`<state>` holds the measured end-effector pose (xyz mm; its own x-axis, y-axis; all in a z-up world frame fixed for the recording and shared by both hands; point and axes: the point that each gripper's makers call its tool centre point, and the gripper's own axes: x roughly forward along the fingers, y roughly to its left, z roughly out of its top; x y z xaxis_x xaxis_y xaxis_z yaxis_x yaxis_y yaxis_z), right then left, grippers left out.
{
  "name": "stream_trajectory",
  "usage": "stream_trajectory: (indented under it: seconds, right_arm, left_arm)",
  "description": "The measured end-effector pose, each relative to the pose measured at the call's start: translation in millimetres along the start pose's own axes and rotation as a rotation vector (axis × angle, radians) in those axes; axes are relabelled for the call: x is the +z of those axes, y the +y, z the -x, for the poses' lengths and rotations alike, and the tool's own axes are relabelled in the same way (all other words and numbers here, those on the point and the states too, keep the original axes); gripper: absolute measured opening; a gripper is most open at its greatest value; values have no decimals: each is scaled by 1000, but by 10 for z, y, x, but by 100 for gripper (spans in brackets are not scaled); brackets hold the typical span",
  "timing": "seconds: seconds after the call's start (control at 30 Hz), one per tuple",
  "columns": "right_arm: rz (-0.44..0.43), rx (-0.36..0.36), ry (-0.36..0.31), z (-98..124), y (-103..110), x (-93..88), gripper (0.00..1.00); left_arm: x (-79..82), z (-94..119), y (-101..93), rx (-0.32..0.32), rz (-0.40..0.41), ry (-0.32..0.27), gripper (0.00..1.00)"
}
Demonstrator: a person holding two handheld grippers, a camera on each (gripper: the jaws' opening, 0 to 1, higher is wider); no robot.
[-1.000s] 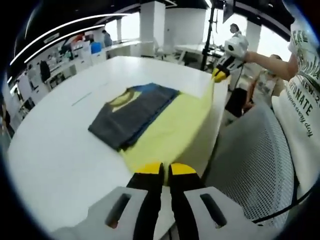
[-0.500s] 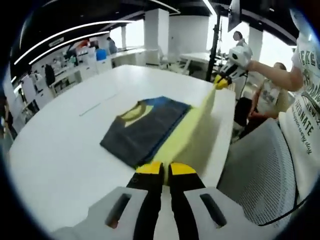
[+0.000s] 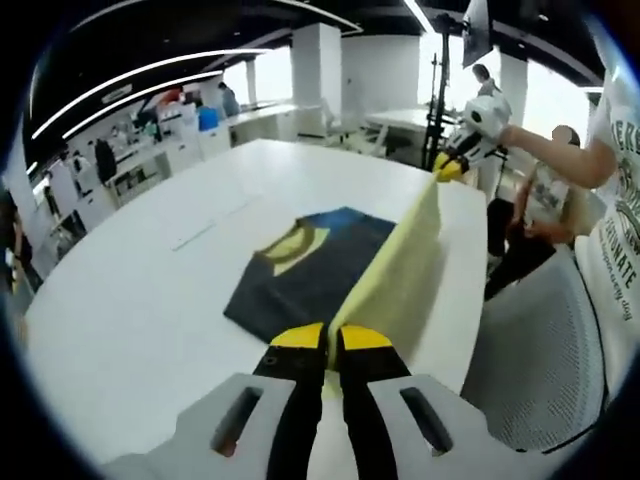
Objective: Fold the garment on the visible template until the final outline fits inside the template.
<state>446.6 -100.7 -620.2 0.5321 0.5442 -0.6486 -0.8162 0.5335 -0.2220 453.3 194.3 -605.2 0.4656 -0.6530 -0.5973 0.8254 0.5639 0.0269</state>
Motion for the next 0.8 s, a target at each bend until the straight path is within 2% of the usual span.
stream_trajectory:
  seconds: [0.5,0.8]
  right_arm:
    - [40,-38,-5,-141,-335,130,0]
    - [47,-95,1,-237,-603,182,0]
  left_arm:
    - [172,-160,388,7,-29,-25,1]
    - [345,-282,610,47,-36,-61,1]
